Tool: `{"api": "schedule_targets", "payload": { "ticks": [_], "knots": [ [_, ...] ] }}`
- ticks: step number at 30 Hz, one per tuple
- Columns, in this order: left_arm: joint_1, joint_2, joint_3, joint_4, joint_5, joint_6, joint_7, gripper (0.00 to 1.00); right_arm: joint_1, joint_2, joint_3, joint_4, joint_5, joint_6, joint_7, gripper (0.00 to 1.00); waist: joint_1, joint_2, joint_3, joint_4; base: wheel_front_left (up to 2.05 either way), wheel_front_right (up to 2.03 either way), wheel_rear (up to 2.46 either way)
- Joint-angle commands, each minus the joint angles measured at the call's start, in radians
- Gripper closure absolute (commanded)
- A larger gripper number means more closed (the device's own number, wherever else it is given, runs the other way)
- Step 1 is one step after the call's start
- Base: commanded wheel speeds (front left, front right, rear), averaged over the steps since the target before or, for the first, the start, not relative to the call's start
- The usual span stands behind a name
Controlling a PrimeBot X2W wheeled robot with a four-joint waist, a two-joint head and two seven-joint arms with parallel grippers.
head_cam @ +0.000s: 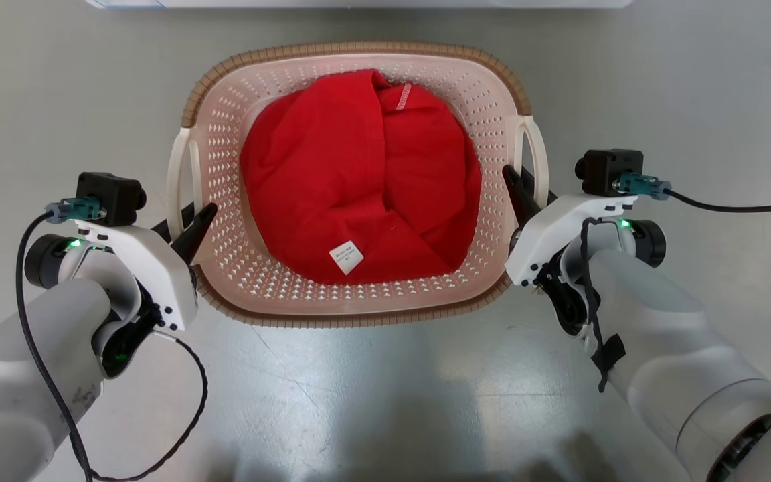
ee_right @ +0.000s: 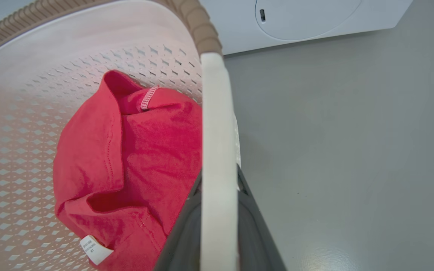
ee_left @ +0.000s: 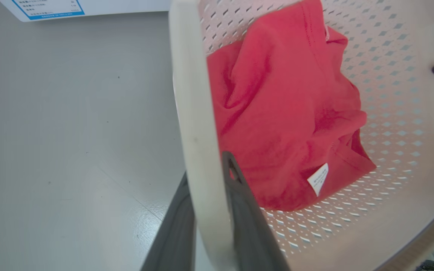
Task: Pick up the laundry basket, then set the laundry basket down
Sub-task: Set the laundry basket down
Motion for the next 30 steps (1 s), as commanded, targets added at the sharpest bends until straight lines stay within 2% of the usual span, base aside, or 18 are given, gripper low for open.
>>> {"api": "schedule_targets", "payload": {
  "ticks": [1,20,30],
  "knots": [
    [-0.022,0.047,0.017,-0.020,0.025,-0.016,-0.019,1.00,0.018,0.002,-0.021,-0.012,-0.034,0.012,-0.011,1.00,-0.0001,0.0000,0.015,-0.003,0.00,0.00,0.00],
    [-0.069,0.057,0.017,-0.043,0.027,-0.016,-0.045,1.00,0.064,0.002,-0.287,-0.084,-0.305,0.012,-0.011,1.00,-0.0001,0.0000,0.106,-0.005,0.00,0.00,0.00],
    [-0.095,0.056,0.019,-0.057,0.021,-0.016,-0.048,1.00,0.082,0.002,-0.383,-0.115,-0.407,0.012,-0.011,1.00,-0.0001,0.0000,0.140,0.008,0.00,0.00,0.00]
  ]
}}
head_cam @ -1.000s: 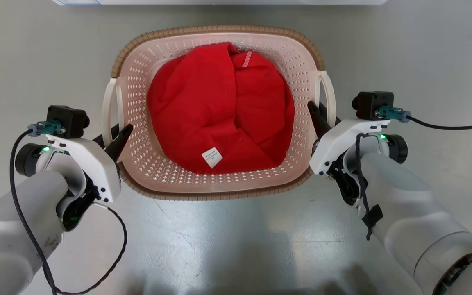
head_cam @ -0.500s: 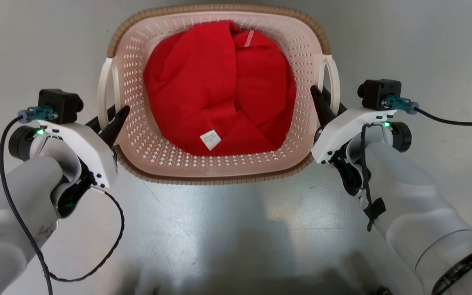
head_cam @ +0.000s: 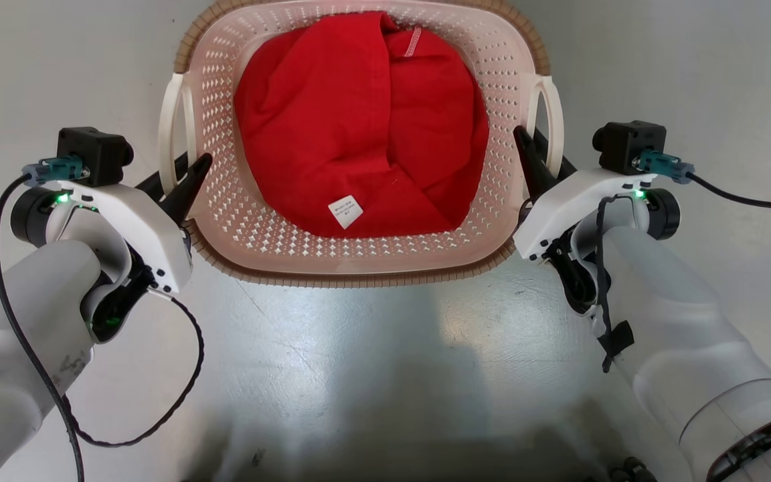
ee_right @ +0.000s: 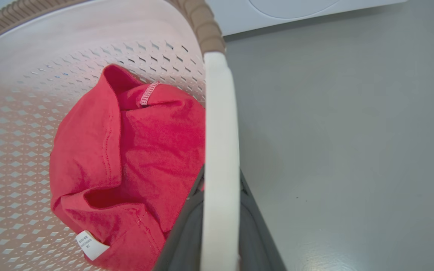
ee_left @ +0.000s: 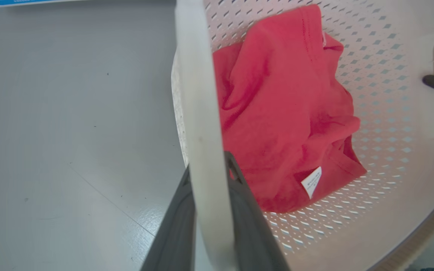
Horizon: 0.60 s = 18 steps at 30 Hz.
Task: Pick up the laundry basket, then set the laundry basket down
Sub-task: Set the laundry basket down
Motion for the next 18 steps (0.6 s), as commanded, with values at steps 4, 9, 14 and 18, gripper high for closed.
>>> {"api": "schedule_targets", "payload": {
  "ticks": [4,9,14,18],
  "knots": [
    [-0.019,0.039,0.019,-0.026,0.008,-0.017,-0.010,1.00,0.057,0.005,-0.019,-0.026,-0.036,0.008,-0.011,1.00,-0.0001,0.0000,0.011,0.002,0.00,0.00,0.00],
    [-0.026,0.040,0.019,-0.032,0.009,-0.017,-0.011,1.00,0.063,0.005,-0.049,-0.035,-0.065,0.008,-0.011,1.00,-0.0001,0.0000,0.024,0.001,0.00,0.00,0.00],
    [-0.024,0.045,0.019,-0.043,0.009,-0.017,-0.011,1.00,0.071,0.005,-0.072,-0.052,-0.088,0.008,-0.011,1.00,-0.0001,0.0000,0.036,-0.002,0.00,0.00,0.00],
    [-0.027,0.045,0.021,-0.047,0.011,-0.017,-0.011,1.00,0.076,0.005,-0.082,-0.059,-0.098,0.008,-0.011,1.00,-0.0001,0.0000,0.041,-0.003,0.00,0.00,0.00]
  ]
}}
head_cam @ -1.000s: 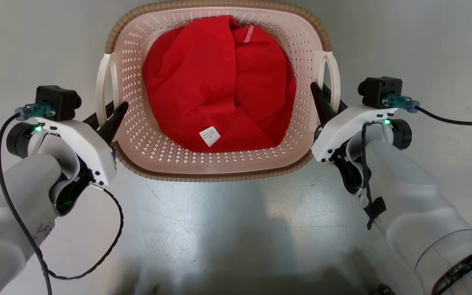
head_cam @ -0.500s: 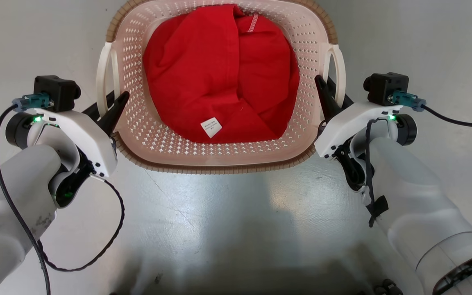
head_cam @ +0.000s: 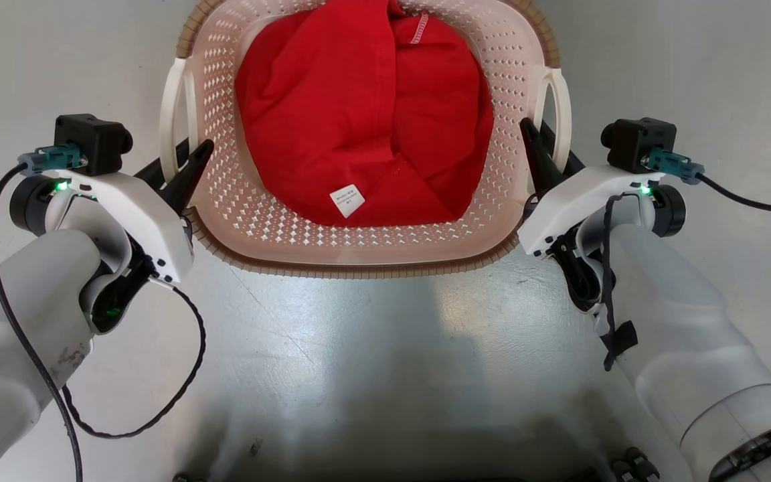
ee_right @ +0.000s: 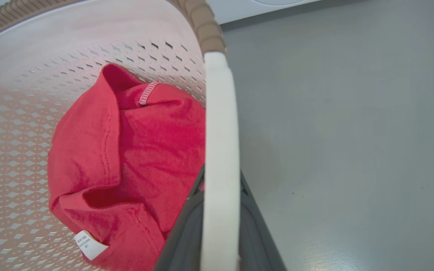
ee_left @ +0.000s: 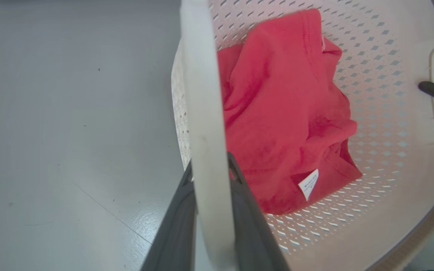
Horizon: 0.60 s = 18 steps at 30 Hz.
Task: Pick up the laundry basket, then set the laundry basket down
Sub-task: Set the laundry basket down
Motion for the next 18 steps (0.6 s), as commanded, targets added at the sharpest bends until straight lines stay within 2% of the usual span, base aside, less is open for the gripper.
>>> {"api": "schedule_targets", "payload": {
  "ticks": [1,12,13,14,15,16,18],
  "knots": [
    [-0.008,0.041,0.019,-0.026,0.012,-0.024,-0.006,1.00,0.055,0.006,0.007,-0.021,-0.018,0.008,-0.011,1.00,0.0000,0.0000,0.001,-0.001,0.00,0.00,0.00],
    [-0.011,0.037,0.037,-0.030,0.023,-0.024,-0.006,1.00,0.070,0.006,-0.033,-0.056,-0.053,0.008,-0.011,1.00,0.0000,0.0000,0.015,-0.002,0.00,0.00,0.00],
    [-0.011,0.036,0.038,-0.029,0.022,-0.024,-0.006,0.65,0.072,0.006,-0.035,-0.058,-0.054,0.008,-0.011,0.95,0.0000,0.0000,0.015,-0.001,0.00,0.00,0.00],
    [-0.011,0.035,0.040,-0.029,0.022,-0.024,-0.006,0.12,0.074,0.006,-0.037,-0.059,-0.055,0.008,-0.011,0.71,0.0000,0.0000,0.015,0.000,0.00,0.00,0.00],
    [-0.011,0.034,0.041,-0.028,0.021,-0.024,-0.006,0.00,0.074,0.006,-0.039,-0.061,-0.056,0.008,-0.011,0.47,0.0000,0.0000,0.015,0.000,0.00,0.00,0.00],
    [-0.010,0.034,0.043,-0.027,0.021,-0.024,-0.006,0.00,0.075,0.006,-0.041,-0.063,-0.057,0.008,-0.011,0.00,0.0000,0.0000,0.015,0.000,0.00,0.00,0.00],
    [-0.009,0.034,0.046,-0.026,0.021,-0.024,-0.006,0.00,0.076,0.006,-0.047,-0.073,-0.058,0.008,-0.011,0.00,0.0000,0.0000,0.013,-0.001,0.00,0.00,0.00]
  ]
}}
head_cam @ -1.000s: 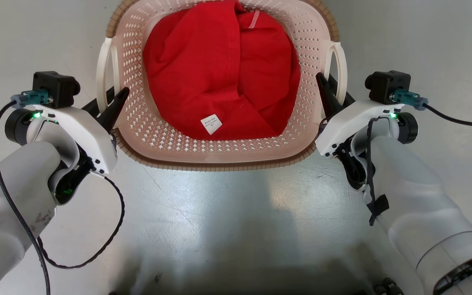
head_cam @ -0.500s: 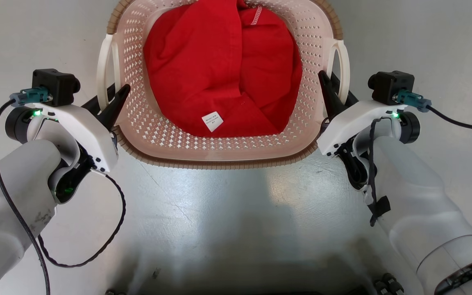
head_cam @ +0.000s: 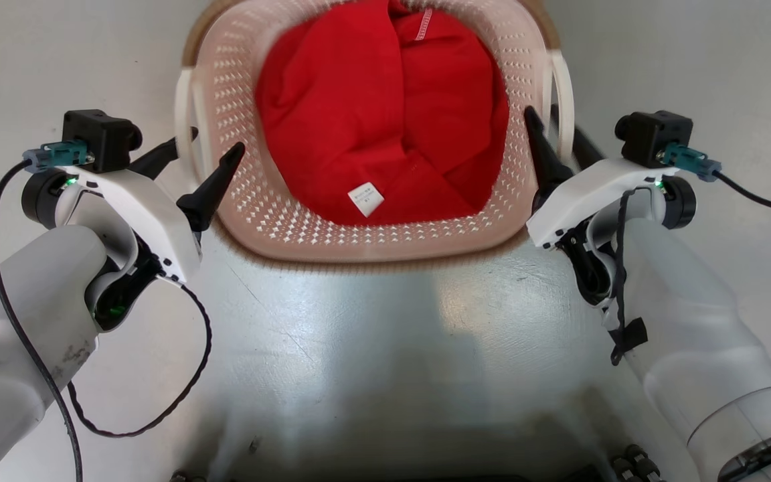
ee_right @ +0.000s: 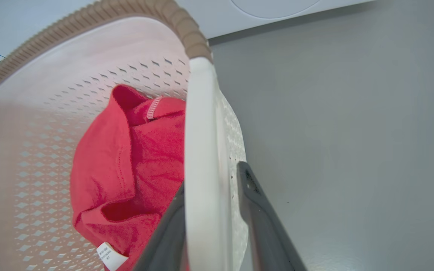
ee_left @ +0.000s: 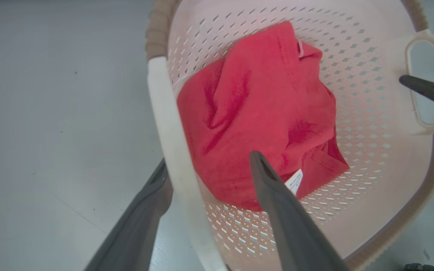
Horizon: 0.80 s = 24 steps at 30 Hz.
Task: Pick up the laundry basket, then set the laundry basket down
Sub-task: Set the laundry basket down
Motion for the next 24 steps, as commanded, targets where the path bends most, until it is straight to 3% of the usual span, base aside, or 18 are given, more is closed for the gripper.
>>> {"api": "schedule_targets", "payload": {
  "ticks": [1,24],
  "knots": [
    [-0.006,0.038,0.026,-0.011,0.008,-0.006,-0.006,0.00,0.057,0.019,0.008,-0.024,-0.016,0.007,-0.011,0.00,-0.0001,0.0000,-0.002,-0.001,0.00,0.00,0.00],
    [0.013,0.038,0.044,-0.002,0.009,-0.006,-0.006,0.00,0.070,0.019,-0.012,-0.020,-0.026,0.007,-0.011,0.00,-0.0001,0.0000,-0.034,-0.001,0.00,0.00,0.00]
  ]
}}
